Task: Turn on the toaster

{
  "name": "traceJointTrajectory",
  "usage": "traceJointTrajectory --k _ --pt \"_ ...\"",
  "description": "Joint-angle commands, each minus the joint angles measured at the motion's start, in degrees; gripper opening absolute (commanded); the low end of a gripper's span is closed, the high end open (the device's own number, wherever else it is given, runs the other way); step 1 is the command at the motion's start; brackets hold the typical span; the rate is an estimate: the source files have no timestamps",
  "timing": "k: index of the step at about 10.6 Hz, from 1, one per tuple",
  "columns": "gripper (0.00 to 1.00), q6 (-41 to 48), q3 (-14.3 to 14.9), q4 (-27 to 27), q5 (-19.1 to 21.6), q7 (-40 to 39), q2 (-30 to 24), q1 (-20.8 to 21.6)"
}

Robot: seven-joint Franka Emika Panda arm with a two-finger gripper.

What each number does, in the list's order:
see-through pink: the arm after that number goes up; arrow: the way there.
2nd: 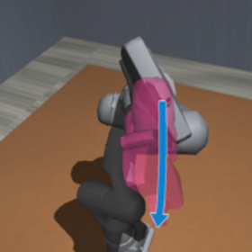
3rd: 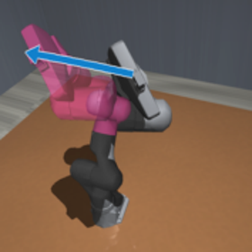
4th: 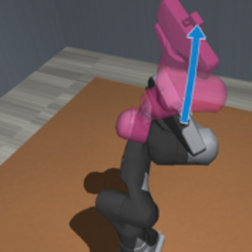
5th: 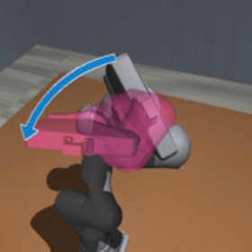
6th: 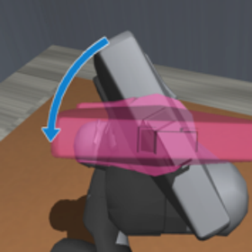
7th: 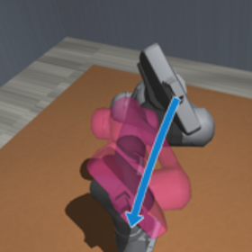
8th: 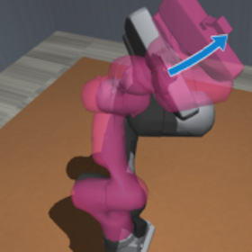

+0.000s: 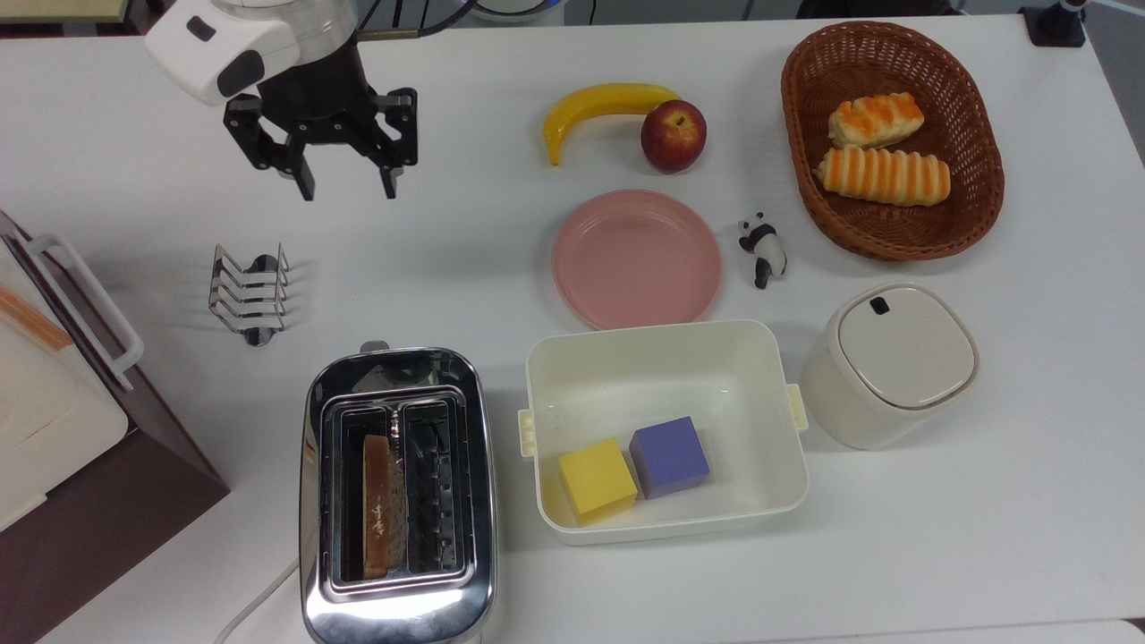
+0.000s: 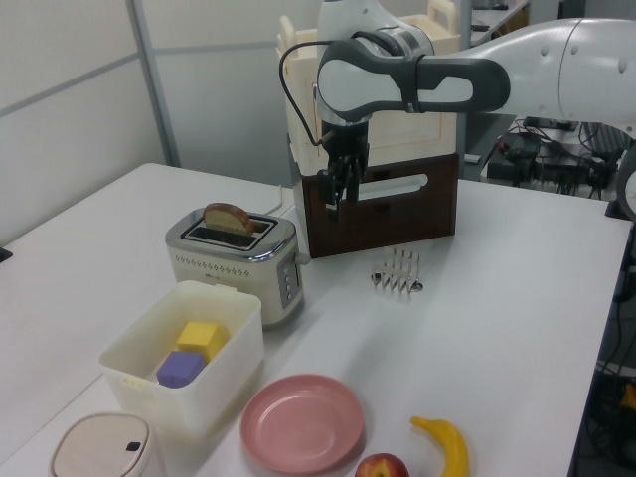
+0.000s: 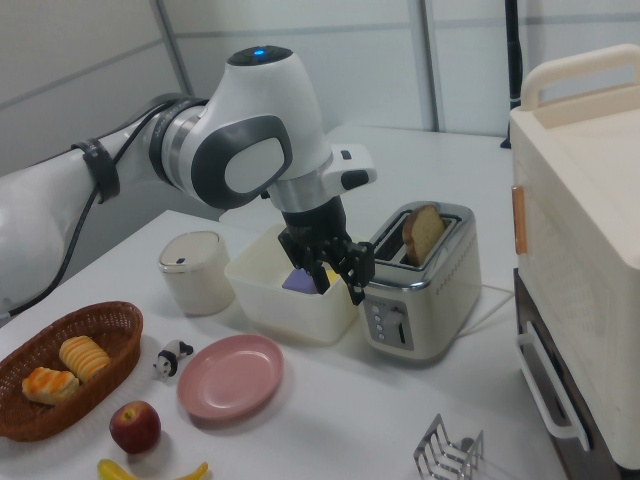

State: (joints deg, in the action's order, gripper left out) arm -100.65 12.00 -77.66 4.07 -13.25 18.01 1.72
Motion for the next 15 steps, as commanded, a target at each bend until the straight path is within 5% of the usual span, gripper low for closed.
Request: traceJointTrajectory --k 1,4,11,15 --pt "0.41 1.51 0.48 -1.88 0.15 -1.60 -2.10 0.39" --pt "0.01 1.94 0.48 -1.97 0.58 -4.41 -2.10 0.30" --pt "0.00 1.68 0.57 -1.71 0.59 -4.68 -1.22 -0.75" --pt "0.00 -8.77 0.57 -2.32 1.29 -3.97 1.14 -1.19"
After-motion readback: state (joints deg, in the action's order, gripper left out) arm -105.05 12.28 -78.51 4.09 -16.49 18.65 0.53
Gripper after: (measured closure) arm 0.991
